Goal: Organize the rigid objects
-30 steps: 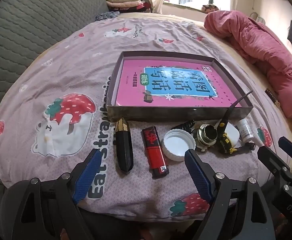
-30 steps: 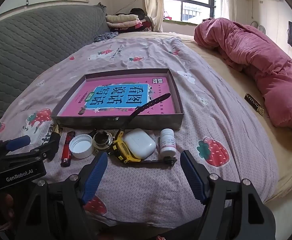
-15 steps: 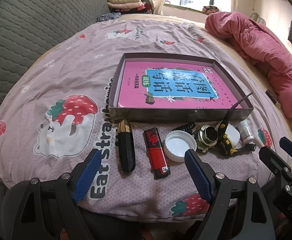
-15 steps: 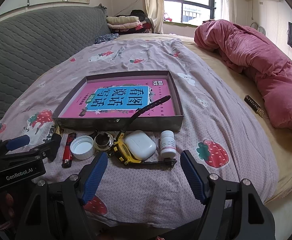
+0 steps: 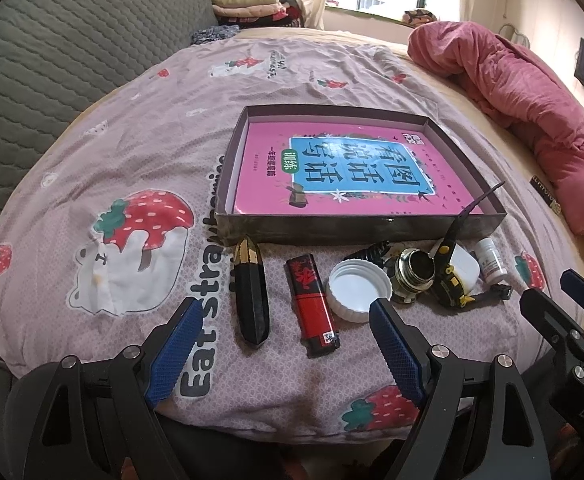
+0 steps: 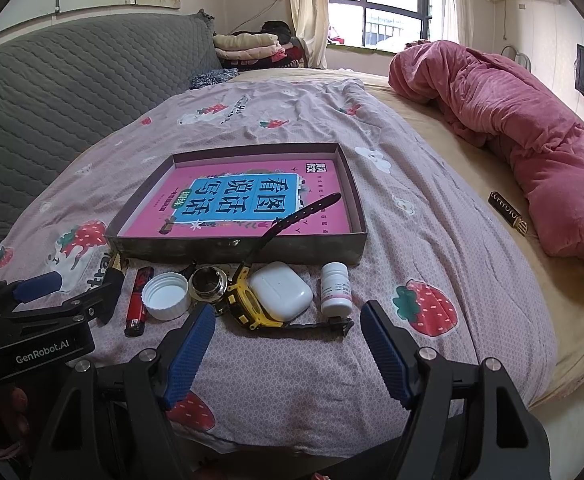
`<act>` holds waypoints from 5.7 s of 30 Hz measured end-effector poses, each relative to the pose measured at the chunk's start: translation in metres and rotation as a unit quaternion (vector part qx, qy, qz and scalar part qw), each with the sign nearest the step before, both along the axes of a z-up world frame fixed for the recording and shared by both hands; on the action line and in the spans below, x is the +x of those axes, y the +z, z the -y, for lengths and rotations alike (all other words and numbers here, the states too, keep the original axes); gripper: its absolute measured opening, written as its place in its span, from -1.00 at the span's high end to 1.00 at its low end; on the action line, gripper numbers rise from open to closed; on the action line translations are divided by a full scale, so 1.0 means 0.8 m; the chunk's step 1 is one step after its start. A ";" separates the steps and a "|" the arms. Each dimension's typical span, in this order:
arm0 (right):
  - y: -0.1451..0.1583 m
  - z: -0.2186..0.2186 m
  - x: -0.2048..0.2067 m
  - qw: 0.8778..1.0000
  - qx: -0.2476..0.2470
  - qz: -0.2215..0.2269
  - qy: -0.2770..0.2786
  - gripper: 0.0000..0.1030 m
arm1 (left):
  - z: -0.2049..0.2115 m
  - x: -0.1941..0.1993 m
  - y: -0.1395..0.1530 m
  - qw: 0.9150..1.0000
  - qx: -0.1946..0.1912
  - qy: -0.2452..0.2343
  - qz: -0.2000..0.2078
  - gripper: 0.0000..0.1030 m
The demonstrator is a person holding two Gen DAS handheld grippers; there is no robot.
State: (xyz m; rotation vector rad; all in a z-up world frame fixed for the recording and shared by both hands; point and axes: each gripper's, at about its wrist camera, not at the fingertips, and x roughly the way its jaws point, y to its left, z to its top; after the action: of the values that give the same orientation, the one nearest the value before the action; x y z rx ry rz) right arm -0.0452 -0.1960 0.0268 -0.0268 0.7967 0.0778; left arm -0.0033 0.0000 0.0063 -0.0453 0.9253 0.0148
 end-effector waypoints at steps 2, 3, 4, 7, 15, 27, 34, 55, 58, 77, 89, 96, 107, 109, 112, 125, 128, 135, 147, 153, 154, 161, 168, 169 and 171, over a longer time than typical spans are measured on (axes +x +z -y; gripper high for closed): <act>0.001 0.002 0.000 1.000 0.002 0.000 -0.002 -0.44 | -0.001 0.000 0.000 1.000 -0.001 0.001 0.001 -0.68; 0.001 0.003 0.000 1.000 0.003 -0.001 -0.004 -0.44 | -0.002 0.000 0.000 1.000 -0.002 0.001 0.000 -0.68; 0.001 0.004 0.000 1.000 0.004 -0.001 -0.006 -0.44 | -0.002 0.000 0.000 1.000 -0.003 0.001 -0.001 -0.68; 0.001 0.006 -0.002 1.000 0.007 0.000 -0.005 -0.45 | -0.003 -0.001 0.000 1.000 -0.004 -0.001 -0.003 -0.68; 0.001 0.006 -0.003 1.000 0.009 0.001 -0.005 -0.45 | -0.008 -0.004 0.002 1.000 -0.010 0.005 0.000 -0.68; -0.001 0.012 -0.005 1.000 0.011 0.001 -0.012 -0.45 | -0.012 -0.003 0.001 1.000 -0.014 0.008 -0.006 -0.68; 0.003 0.023 -0.005 1.000 0.023 0.007 -0.019 -0.45 | -0.022 -0.008 0.001 1.000 -0.013 0.008 -0.003 -0.68; 0.003 0.030 -0.002 0.999 0.024 0.016 -0.016 -0.45 | -0.041 -0.005 -0.018 0.999 -0.009 0.027 -0.024 -0.68; 0.001 0.033 0.000 0.999 0.024 0.014 -0.021 -0.45 | -0.037 -0.002 -0.017 1.000 -0.010 0.020 -0.019 -0.68; -0.021 0.050 0.021 0.999 0.003 -0.010 -0.041 -0.45 | -0.047 0.015 -0.021 0.999 -0.004 0.037 -0.009 -0.68; -0.034 0.037 0.037 0.999 0.007 -0.018 -0.027 -0.45 | -0.053 0.025 -0.037 0.998 -0.005 0.050 -0.028 -0.68; -0.042 0.040 0.047 0.999 0.013 -0.031 -0.029 -0.45 | -0.063 0.034 -0.050 0.997 -0.018 0.064 -0.042 -0.68; -0.053 0.056 0.066 0.998 0.026 -0.043 -0.045 -0.45 | -0.071 0.043 -0.060 0.996 -0.021 0.073 -0.049 -0.68; -0.055 0.058 0.068 0.998 0.029 -0.045 -0.044 -0.45 | -0.071 0.045 -0.061 0.996 -0.017 0.074 -0.048 -0.68; -0.058 0.057 0.072 0.998 0.032 -0.048 -0.038 -0.45 | -0.069 0.050 -0.063 0.996 -0.014 0.073 -0.050 -0.67; -0.063 0.053 0.081 0.998 0.007 -0.055 -0.029 -0.45 | -0.049 0.063 -0.072 0.997 -0.005 0.053 -0.059 -0.58; -0.063 0.053 0.085 0.998 -0.001 -0.054 -0.031 -0.39 | -0.045 0.066 -0.071 0.997 0.001 0.046 -0.060 -0.55; -0.070 0.052 0.094 0.998 -0.004 -0.065 -0.027 -0.04 | -0.043 0.070 -0.071 0.997 0.010 0.040 -0.058 -0.37; -0.084 0.046 0.107 0.996 -0.012 -0.082 -0.017 0.22 | -0.046 0.074 -0.076 0.998 -0.020 0.027 -0.058 -0.03; -0.095 0.043 0.113 0.996 -0.021 -0.091 -0.015 0.23 | -0.048 0.076 -0.080 0.998 -0.025 0.026 -0.058 -0.01; -0.096 0.043 0.114 0.995 -0.022 -0.092 -0.014 0.23 | -0.048 0.077 -0.080 0.998 -0.026 0.025 -0.058 -0.01; -0.102 0.045 0.119 0.996 -0.023 -0.088 -0.010 0.37 | -0.046 0.081 -0.085 0.998 -0.022 0.023 -0.051 0.00; -0.100 0.051 0.116 0.997 -0.009 -0.077 -0.008 0.48 | -0.038 0.077 -0.085 0.999 -0.005 0.018 -0.038 0.09; -0.099 0.053 0.116 0.997 -0.005 -0.075 -0.010 0.48 | -0.037 0.077 -0.085 0.999 -0.006 0.016 -0.037 0.15; -0.097 0.059 0.114 0.997 0.006 -0.072 -0.012 0.48 | -0.036 0.076 -0.083 0.999 -0.006 0.012 -0.035 0.24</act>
State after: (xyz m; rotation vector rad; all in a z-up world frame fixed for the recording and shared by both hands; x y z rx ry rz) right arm 0.0458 -0.2433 -0.0508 -0.0004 0.9400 0.0620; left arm 0.0578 0.0284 -0.0602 -0.0679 0.9944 0.0338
